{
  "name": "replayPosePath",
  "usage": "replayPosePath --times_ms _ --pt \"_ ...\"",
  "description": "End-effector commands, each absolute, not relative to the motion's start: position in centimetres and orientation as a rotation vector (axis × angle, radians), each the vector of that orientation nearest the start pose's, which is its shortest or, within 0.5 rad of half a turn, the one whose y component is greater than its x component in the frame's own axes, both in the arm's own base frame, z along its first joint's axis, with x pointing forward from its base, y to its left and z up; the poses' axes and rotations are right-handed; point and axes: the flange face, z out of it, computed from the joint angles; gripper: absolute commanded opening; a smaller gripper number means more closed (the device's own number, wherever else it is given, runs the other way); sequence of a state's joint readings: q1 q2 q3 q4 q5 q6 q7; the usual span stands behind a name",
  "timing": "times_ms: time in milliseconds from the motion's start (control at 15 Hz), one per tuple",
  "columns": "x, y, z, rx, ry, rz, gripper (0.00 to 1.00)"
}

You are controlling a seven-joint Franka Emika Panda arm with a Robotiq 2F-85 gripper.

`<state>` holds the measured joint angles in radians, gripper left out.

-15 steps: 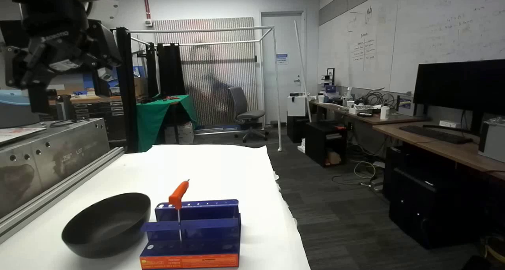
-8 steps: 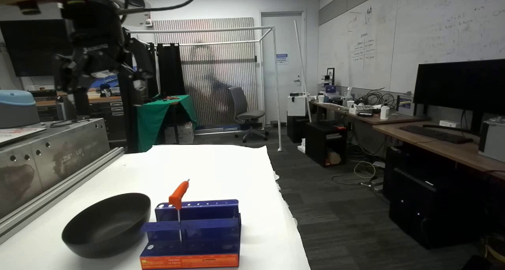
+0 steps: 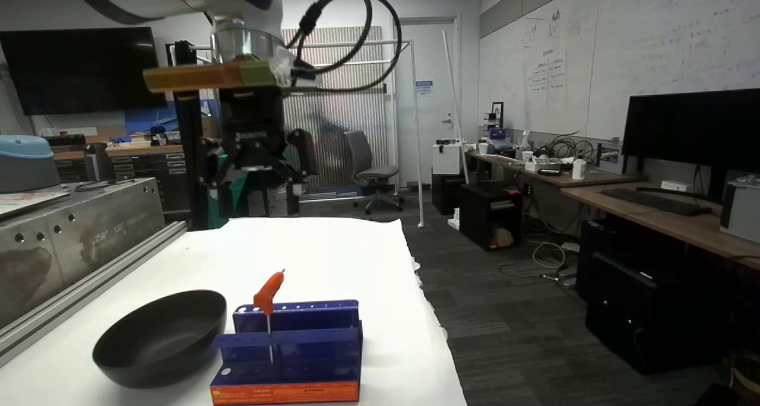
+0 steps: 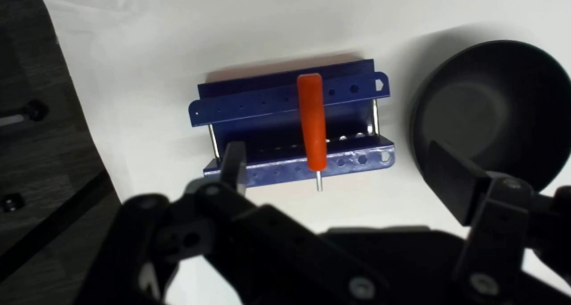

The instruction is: Put the red object in the bowl

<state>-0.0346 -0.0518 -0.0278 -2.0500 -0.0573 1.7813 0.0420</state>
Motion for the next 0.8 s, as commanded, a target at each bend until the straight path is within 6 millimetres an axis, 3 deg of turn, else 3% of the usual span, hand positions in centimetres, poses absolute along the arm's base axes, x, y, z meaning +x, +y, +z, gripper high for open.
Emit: replayPosePath --times_ms 0,200,400,467,533,733 --pt "51.8 -5.5 39.7 -3.137 0.187 0.384 1.0" --pt "52.0 -5.8 35.5 -3.124 0.214 0.414 1.0" --pt "52.2 -5.8 33.0 -3.123 0.215 0.433 1.0" --pt "52.1 -5.7 32.6 -3.131 0.223 0.425 0.75" --pt "52.1 -5.7 32.3 -3.132 0.217 0.43 0.73" --pt "51.7 -5.7 32.7 -3.131 0.207 0.429 0.49"
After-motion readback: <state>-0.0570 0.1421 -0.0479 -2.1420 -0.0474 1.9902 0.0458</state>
